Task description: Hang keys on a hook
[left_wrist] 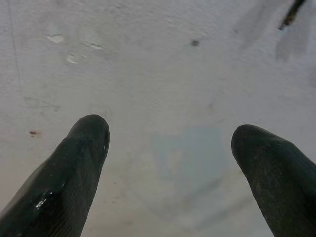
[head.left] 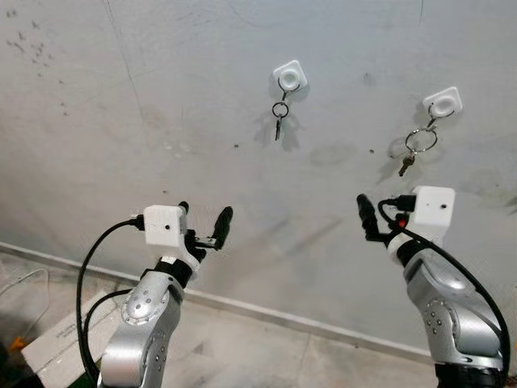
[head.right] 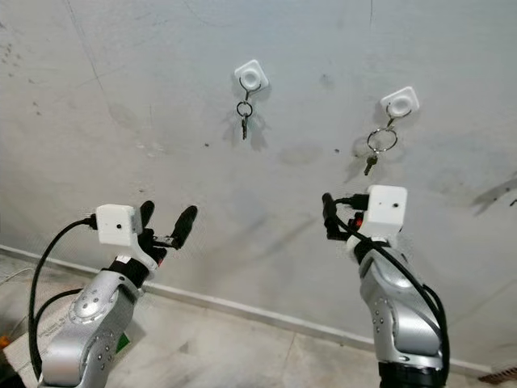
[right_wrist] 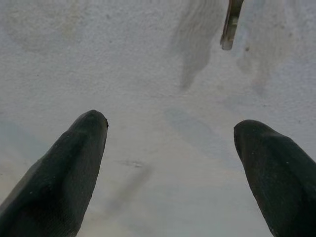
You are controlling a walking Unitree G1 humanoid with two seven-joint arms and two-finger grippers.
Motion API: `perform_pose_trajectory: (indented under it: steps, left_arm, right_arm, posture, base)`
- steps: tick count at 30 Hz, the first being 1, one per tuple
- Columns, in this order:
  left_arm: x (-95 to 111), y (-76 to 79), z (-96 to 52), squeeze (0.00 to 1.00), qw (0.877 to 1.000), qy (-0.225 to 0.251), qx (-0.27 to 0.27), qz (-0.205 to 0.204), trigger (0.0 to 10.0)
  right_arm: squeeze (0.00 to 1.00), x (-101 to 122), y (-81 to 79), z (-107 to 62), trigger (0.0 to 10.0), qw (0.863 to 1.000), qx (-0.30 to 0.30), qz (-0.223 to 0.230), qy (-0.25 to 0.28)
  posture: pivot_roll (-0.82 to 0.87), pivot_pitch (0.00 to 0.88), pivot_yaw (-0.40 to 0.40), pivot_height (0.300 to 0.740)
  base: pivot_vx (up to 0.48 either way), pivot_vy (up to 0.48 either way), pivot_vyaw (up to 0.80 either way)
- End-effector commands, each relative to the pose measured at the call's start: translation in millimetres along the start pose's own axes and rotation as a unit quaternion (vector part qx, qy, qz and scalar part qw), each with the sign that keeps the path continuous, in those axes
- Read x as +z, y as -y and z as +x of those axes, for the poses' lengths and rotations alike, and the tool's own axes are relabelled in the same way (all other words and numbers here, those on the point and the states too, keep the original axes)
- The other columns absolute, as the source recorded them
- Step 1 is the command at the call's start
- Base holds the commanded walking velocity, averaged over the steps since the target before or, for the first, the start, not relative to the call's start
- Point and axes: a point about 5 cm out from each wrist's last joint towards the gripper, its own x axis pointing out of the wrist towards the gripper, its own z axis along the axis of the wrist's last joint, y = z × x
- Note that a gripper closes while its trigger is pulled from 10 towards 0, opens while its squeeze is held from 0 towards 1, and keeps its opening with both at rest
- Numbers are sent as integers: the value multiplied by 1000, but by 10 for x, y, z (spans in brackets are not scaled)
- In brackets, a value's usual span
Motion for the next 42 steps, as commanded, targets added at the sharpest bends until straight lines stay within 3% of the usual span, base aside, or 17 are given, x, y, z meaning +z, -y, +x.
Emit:
perform_pose_trajectory:
  steps: [1,6,12,18,24,30,34,42]
  left_arm:
    - [28,-16,-51,0,1000,2,11,6,10000]
    - [-56,-65,-117,0,1000,-15,12,-9,10000]
    - [-45,77,-122,0,998,-36,-57,1,10000]
    - [52,47,-58,0,998,-28,-63,13,10000]
    - [51,41,-65,0,998,-33,-59,5,10000]
    - [-8,82,-139,0,996,-57,-75,7,10000]
    - [24,85,-110,0,994,-54,-92,20,10000]
    - [49,-7,-70,0,998,-42,-52,7,10000]
  right_arm:
    - [0,-40,-52,24,10000,1000,12,8,-12]
    - [0,-39,-86,6,10000,1000,9,21,-10]
    - [0,-74,15,-35,10000,999,-16,48,0]
    - [0,-211,-92,4,10000,995,-13,92,-35]
    - [0,-193,-172,13,10000,996,7,77,-33]
    - [0,-162,-83,49,10000,998,-25,61,-4]
    - [0,-146,-124,54,10000,998,-14,52,11]
    - [0,-169,-172,35,10000,1000,18,4,-18]
  posture:
    - [93,0,-91,740]
    - [69,0,-76,740]
    - [72,0,-30,740]
    - [89,0,-13,740]
    - [96,0,-9,740]
    - [107,0,29,740]
    - [107,0,29,740]
    - [90,0,-9,740]
  base:
    - [0,0,-775]
    - [0,0,-779]
    - [0,0,-521]
    - [0,0,0]
    - [0,0,0]
    - [0,0,0]
    - [0,0,0]
    - [0,0,0]
